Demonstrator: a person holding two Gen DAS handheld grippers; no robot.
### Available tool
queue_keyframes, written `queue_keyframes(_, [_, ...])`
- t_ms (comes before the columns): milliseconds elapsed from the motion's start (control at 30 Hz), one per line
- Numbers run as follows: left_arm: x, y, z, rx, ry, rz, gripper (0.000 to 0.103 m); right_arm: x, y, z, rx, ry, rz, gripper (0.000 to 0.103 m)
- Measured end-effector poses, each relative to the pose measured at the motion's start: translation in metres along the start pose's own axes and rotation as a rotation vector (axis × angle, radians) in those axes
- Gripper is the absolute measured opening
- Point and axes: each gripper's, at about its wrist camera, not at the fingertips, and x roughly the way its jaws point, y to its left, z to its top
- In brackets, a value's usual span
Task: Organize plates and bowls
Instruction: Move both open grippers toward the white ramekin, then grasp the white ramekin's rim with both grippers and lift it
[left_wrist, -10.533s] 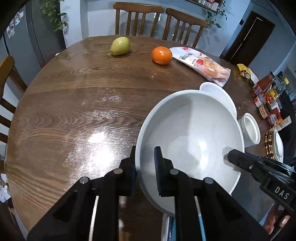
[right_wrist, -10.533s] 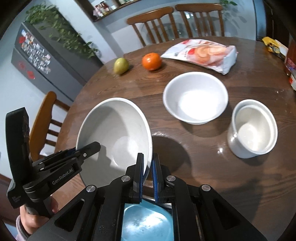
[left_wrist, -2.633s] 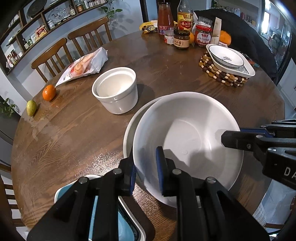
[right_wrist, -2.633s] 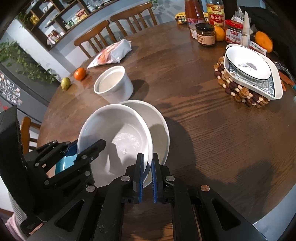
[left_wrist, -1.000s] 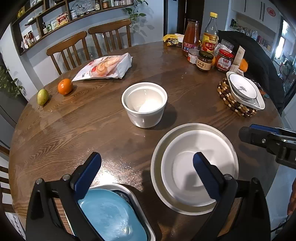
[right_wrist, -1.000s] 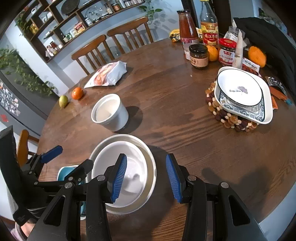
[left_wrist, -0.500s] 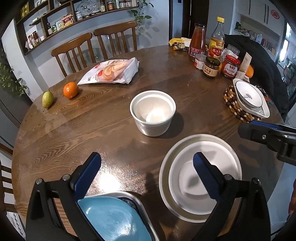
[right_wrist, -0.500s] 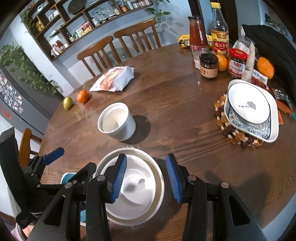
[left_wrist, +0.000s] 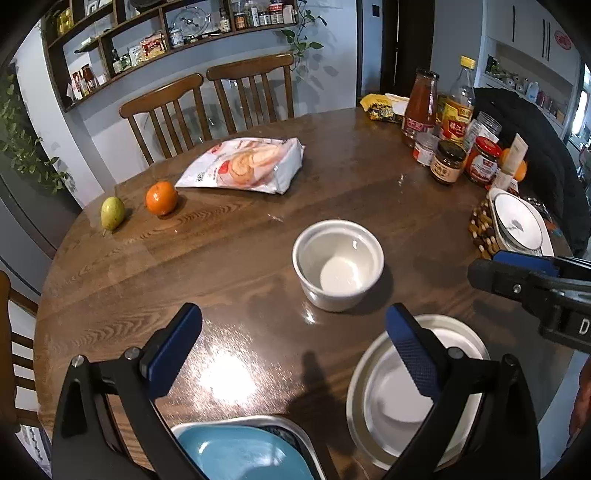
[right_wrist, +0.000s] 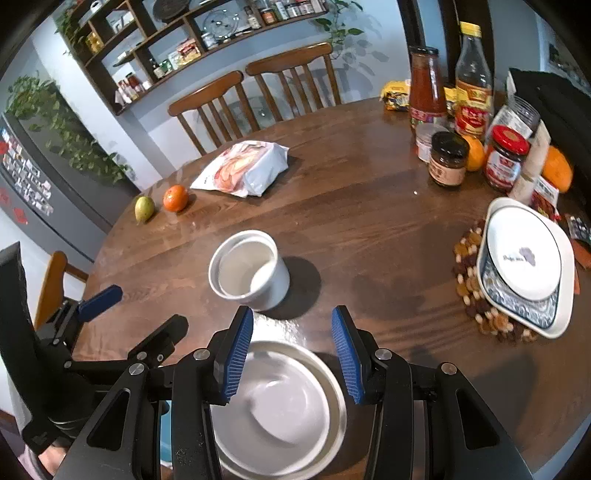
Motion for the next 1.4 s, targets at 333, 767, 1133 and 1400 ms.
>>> queue_keyframes(333, [0.008, 0.003, 0.023, 0.000, -0.025, 0.046, 0.100, 0.014, 0.005, 0.022, -0.023, -0.001, 0.019, 0.045])
queue_keyframes(767, [0.046, 0.018, 0.040, -0.050, 0.038, 0.062, 0.100, 0.049, 0.005, 0.040, -0.026, 0.044, 0.034, 0.045])
queue_keyframes(1133, [0.084, 0.024, 0.037, -0.084, 0.127, 0.048, 0.099, 0.086, -0.002, 0.044, 0.013, 0.122, 0.059, 0.045])
queue_keyframes(1400, [0.104, 0.019, 0.032, -0.052, 0.173, 0.046, 0.099, 0.110, -0.007, 0.042, 0.052, 0.174, 0.091, 0.045])
